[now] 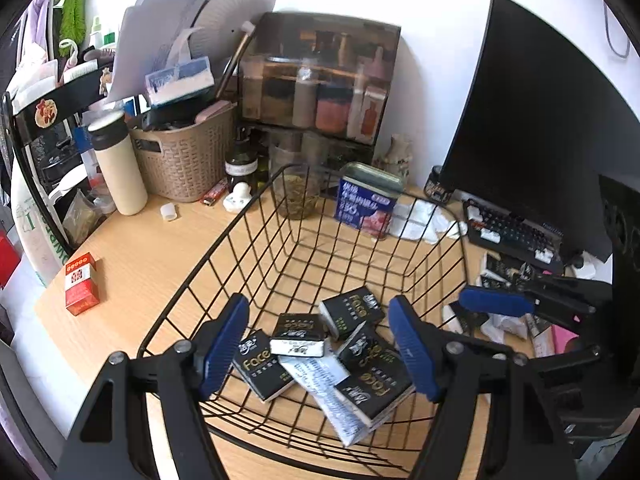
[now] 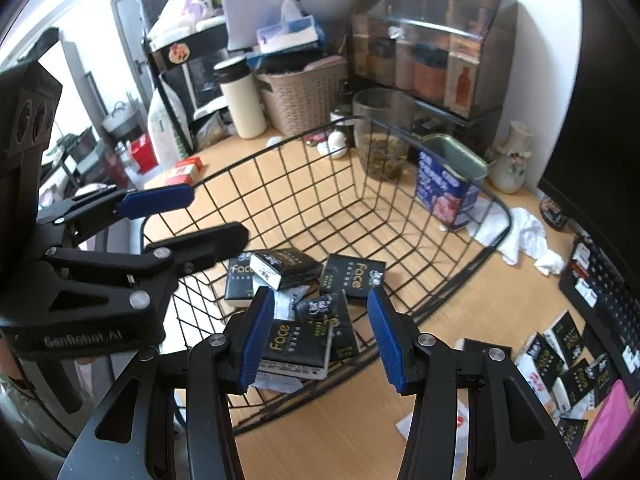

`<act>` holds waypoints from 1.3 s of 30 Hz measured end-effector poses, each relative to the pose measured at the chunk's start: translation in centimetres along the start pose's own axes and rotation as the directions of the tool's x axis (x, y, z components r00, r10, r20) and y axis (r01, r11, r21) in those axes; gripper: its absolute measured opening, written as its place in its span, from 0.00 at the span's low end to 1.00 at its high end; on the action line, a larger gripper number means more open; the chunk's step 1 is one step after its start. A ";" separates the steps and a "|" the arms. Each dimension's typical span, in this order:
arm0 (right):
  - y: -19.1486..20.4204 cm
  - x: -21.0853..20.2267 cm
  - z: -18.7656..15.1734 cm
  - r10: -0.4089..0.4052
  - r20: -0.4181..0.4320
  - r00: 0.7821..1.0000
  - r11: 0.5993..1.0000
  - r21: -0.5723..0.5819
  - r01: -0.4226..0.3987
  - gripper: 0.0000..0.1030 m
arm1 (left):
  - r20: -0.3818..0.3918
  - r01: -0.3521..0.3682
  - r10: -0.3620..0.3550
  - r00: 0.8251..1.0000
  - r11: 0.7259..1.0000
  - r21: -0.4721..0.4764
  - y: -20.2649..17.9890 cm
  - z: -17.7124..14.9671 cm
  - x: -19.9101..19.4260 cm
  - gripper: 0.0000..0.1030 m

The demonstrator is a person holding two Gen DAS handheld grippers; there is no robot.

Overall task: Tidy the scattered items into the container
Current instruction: 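Move both open tools back over the pile, then grasp a white snack-bar packet with the left tool and lift it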

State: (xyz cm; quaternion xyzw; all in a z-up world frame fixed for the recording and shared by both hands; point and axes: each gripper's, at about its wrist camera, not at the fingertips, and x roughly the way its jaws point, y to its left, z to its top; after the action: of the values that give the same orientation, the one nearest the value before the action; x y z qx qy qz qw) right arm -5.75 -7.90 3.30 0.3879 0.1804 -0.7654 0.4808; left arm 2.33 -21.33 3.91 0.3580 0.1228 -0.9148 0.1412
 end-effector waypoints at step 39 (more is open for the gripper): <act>-14.4 -4.0 -19.9 -0.160 -0.174 0.972 0.923 0.321 0.210 0.51 | -0.364 0.201 -0.069 0.929 0.919 0.340 -18.6 -11.4 7.9 0.73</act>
State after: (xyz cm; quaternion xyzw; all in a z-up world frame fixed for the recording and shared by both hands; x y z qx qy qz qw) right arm -9.05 14.20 -7.59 0.5001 0.1169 -0.7968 0.3183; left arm -2.56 -1.63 -7.35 0.5232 -0.0050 -0.8520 -0.0173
